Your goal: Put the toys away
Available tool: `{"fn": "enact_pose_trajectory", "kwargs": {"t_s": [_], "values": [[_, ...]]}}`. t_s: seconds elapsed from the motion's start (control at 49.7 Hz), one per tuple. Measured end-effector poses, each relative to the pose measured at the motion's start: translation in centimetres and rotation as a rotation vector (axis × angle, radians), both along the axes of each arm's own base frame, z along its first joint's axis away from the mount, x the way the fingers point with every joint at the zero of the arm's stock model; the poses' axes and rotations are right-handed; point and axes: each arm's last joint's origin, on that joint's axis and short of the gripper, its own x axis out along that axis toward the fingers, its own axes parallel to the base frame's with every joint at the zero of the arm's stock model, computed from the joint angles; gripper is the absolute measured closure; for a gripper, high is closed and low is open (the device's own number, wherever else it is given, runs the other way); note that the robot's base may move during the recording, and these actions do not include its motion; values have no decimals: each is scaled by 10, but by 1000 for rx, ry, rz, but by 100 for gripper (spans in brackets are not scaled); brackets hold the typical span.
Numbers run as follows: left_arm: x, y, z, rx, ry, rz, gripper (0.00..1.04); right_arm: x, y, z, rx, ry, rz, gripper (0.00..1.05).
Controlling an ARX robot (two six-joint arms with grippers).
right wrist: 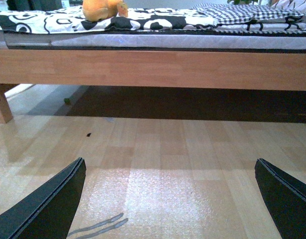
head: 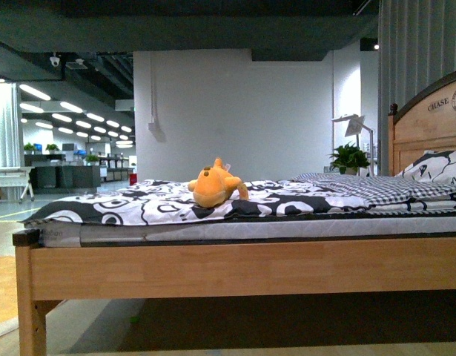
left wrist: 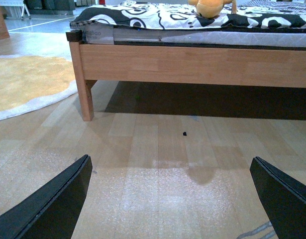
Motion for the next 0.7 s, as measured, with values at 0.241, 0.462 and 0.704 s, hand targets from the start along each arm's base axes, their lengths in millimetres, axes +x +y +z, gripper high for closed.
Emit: {"fn": "enact_pose_trajectory", "kwargs": {"t_s": [0.241,0.462,0.704], "values": [[0,0,0,0,0,0,6,0,0,0,0,0,0,0],[0,0,0,0,0,0,6,0,0,0,0,0,0,0],[0,0,0,0,0,0,6,0,0,0,0,0,0,0]]}}
